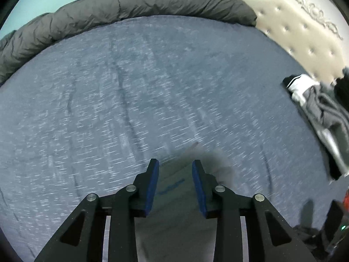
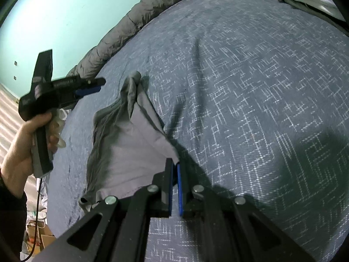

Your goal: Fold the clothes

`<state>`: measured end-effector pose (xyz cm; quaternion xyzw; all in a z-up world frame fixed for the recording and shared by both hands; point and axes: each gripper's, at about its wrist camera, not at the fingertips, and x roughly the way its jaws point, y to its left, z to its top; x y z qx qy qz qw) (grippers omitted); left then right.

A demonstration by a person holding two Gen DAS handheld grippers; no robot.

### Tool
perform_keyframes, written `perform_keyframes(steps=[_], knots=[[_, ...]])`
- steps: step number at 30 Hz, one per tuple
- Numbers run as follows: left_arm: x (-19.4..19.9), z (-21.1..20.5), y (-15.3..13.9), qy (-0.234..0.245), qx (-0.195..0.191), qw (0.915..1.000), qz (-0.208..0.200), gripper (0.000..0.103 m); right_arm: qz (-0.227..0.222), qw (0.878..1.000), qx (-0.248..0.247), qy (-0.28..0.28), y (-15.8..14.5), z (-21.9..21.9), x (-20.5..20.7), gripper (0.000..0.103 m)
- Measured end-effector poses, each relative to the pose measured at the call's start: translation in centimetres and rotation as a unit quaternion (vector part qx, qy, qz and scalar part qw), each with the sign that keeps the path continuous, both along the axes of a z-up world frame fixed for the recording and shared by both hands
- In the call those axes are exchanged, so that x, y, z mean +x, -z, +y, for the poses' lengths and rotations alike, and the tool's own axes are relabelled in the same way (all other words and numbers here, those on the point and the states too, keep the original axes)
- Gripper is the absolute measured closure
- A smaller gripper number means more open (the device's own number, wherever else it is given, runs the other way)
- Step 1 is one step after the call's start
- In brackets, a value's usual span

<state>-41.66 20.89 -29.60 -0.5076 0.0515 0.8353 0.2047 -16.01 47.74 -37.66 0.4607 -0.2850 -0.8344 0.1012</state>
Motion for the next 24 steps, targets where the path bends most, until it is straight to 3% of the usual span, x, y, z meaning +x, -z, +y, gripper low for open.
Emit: perform_keyframes(steps=[5, 15, 19, 20, 22, 24], knots=[[0.6, -2.9, 1.3, -0.014, -0.014, 0.9998, -0.008, 0.069, -0.003, 1.0, -0.008, 0.004, 0.0, 0.6, 0.0, 0.1], [2.3, -9.8, 3.6, -0.066, 0.028, 0.997, -0.028, 0.069, -0.014, 1.0, 0.009, 0.019, -0.2, 0.6, 0.4, 0.098], [2.6, -10.9, 4.4, -0.07, 0.053, 0.9954, -0.037, 0.069, 0.008, 0.999, 0.006, 0.04, -1.7, 1.8, 0.6, 0.097], [2.7, -11.1, 4.4, -0.069, 0.057, 0.9952, -0.039, 0.069, 0.014, 0.999, 0.005, 0.045, -2.0, 2.1, 0.7, 0.092], [2.7, -11.6, 4.5, -0.068, 0.069, 0.9944, -0.041, 0.069, 0.03, 0.998, -0.003, 0.047, -2.9, 2.3, 0.6, 0.071], [2.7, -11.9, 4.5, -0.066, 0.08, 0.9936, -0.044, 0.069, 0.044, 0.998, -0.017, 0.04, -3.6, 1.9, 0.1, 0.064]])
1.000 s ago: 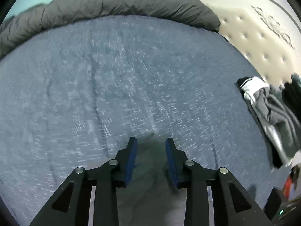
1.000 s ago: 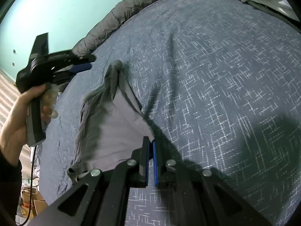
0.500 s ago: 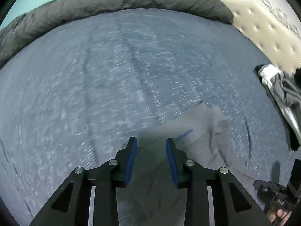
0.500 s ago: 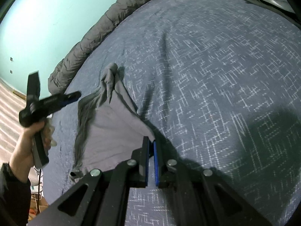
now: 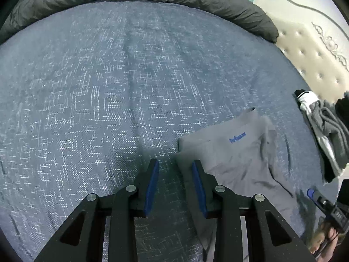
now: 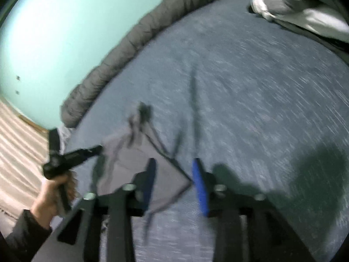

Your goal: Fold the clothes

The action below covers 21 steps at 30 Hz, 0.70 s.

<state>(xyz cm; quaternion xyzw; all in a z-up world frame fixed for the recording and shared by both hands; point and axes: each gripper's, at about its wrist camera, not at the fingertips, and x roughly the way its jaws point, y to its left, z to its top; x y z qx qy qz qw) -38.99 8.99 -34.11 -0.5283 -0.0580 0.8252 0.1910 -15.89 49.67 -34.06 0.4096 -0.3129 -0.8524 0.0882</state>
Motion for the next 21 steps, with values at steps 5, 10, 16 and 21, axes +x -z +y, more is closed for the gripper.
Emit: perform_keyframes(steps=[5, 10, 16, 21], knots=[[-0.5, 0.0, 0.3, 0.008, 0.024, 0.9997, -0.004, 0.068, -0.018, 0.999, -0.021, -0.041, -0.3, -2.4, -5.7, 0.064], [-0.9, 0.4, 0.9, 0.015, 0.049, 0.9986, -0.01, 0.068, -0.027, 0.995, 0.04, -0.09, -1.5, -5.9, -12.5, 0.063], [-1.4, 0.3, 1.3, 0.009, 0.07, 0.9974, -0.012, 0.068, -0.068, 0.989, 0.051, -0.118, 0.1, -8.0, -17.2, 0.063], [-1.5, 0.0, 1.5, 0.014, 0.079, 0.9967, -0.014, 0.081, -0.058, 0.987, 0.084, -0.121, 0.1, -9.6, -18.4, 0.097]])
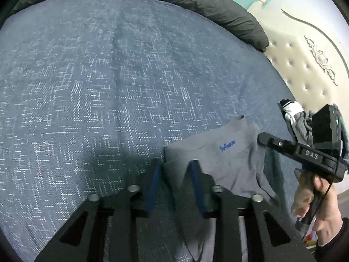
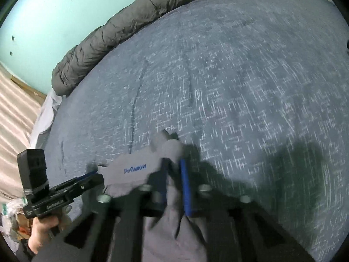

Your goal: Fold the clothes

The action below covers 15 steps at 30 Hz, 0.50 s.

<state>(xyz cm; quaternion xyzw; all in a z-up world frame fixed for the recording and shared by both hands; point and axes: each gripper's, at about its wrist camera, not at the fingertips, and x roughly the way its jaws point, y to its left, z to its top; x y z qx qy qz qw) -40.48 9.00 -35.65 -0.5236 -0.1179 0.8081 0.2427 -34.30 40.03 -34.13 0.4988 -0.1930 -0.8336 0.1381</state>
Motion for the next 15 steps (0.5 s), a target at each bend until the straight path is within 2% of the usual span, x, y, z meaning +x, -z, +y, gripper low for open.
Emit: perform_keyframes(steps=[1, 3, 8, 11, 15], knots=[[0.1, 0.0, 0.0, 0.001, -0.001, 1.0, 0.003, 0.085, 0.006, 1.0, 0.007, -0.008, -0.2, -0.4, -0.1, 0.101], [0.3, -0.4, -0.2, 0.0, 0.003, 1.0, 0.007, 0.091, 0.023, 0.999, 0.029, -0.027, -1.0, -1.2, -0.1, 0.102], [1.0, -1.9, -0.9, -0.022, 0.022, 0.9994, 0.017, 0.093, 0.081, 0.993, 0.049, -0.07, -3.5, -2.9, -0.6, 0.102], [0.9, -2.2, -0.9, -0.031, 0.016, 0.9992, 0.017, 0.093, 0.068, 0.993, 0.055, -0.076, -3.1, -3.0, -1.8, 0.102], [0.3, -2.2, -0.5, -0.033, 0.006, 0.9994, 0.008, 0.093, 0.026, 0.993, 0.08, -0.08, -0.4, -3.2, -3.3, 0.102]])
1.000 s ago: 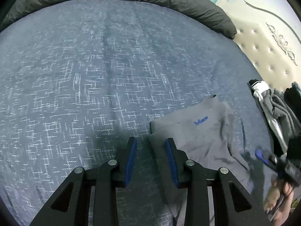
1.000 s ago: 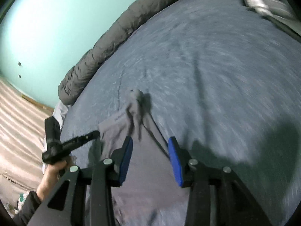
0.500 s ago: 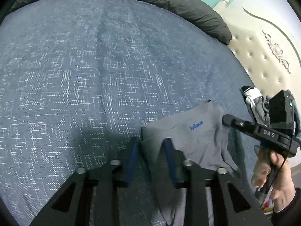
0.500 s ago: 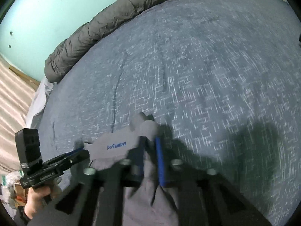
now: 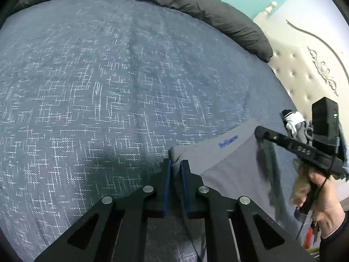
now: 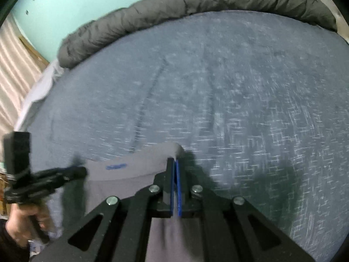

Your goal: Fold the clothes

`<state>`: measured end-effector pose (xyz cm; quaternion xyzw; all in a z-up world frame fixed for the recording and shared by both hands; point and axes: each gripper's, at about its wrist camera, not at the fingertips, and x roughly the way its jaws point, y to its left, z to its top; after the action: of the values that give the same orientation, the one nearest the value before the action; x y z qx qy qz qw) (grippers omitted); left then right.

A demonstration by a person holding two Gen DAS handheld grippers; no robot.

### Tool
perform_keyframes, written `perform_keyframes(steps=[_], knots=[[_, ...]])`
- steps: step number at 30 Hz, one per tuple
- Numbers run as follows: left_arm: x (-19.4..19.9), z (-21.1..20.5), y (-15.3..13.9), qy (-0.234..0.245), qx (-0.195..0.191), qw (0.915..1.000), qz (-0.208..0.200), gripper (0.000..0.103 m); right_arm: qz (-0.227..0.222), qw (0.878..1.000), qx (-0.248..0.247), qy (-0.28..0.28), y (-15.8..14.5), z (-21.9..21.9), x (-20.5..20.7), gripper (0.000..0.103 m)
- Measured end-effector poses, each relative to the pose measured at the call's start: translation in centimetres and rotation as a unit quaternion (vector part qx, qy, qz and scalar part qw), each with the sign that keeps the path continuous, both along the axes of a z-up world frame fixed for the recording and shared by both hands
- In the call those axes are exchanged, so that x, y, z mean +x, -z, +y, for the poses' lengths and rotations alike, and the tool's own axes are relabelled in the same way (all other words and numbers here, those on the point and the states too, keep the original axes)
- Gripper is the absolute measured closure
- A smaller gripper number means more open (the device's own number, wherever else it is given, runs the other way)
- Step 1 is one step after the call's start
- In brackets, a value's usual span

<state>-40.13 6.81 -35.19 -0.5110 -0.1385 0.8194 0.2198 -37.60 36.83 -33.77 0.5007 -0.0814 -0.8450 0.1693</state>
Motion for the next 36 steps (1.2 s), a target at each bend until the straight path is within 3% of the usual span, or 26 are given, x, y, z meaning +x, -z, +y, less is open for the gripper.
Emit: perform_keyframes(steps=[6, 8, 10, 16, 21, 22, 25, 27, 36], knots=[[-0.6, -0.1, 0.8, 0.004, -0.008, 0.9999, -0.012, 0.091, -0.015, 1.0, -0.001, 0.013, 1.9, 0.6, -1.0, 0.097], [-0.6, -0.4, 0.7, 0.004, -0.002, 0.9999, -0.012, 0.09, -0.01, 1.0, -0.013, 0.018, 1.6, 1.1, -0.8, 0.091], [-0.5, -1.1, 0.3, -0.005, 0.003, 0.9999, -0.008, 0.082, -0.006, 0.999, -0.025, 0.021, 1.1, 1.6, -0.6, 0.082], [0.7, -4.0, -0.8, -0.027, 0.012, 0.9995, -0.009, 0.08, 0.014, 0.998, -0.05, 0.039, -1.1, 3.4, 1.5, 0.076], [5.6, -4.4, -0.8, -0.01, 0.013, 0.9994, -0.031, 0.08, 0.0, 0.997, -0.068, 0.035, -1.6, 4.7, 5.9, 0.075], [6.7, -4.3, -0.5, -0.003, 0.014, 0.9991, -0.041, 0.08, -0.006, 0.997, -0.064, 0.034, -1.5, 5.0, 7.0, 0.07], [10.5, -3.4, 0.3, 0.023, 0.013, 0.9975, -0.066, 0.079, -0.025, 0.998, -0.044, 0.037, -0.9, 6.0, 10.3, 0.069], [12.7, -2.6, 0.1, 0.041, 0.008, 0.9971, -0.064, 0.079, -0.031, 0.998, -0.028, 0.043, -0.6, 6.3, 12.7, 0.068], [18.3, 2.6, -2.8, 0.094, -0.024, 0.9949, -0.028, 0.077, 0.001, 0.991, -0.096, 0.092, -1.2, 5.8, 21.3, 0.068]])
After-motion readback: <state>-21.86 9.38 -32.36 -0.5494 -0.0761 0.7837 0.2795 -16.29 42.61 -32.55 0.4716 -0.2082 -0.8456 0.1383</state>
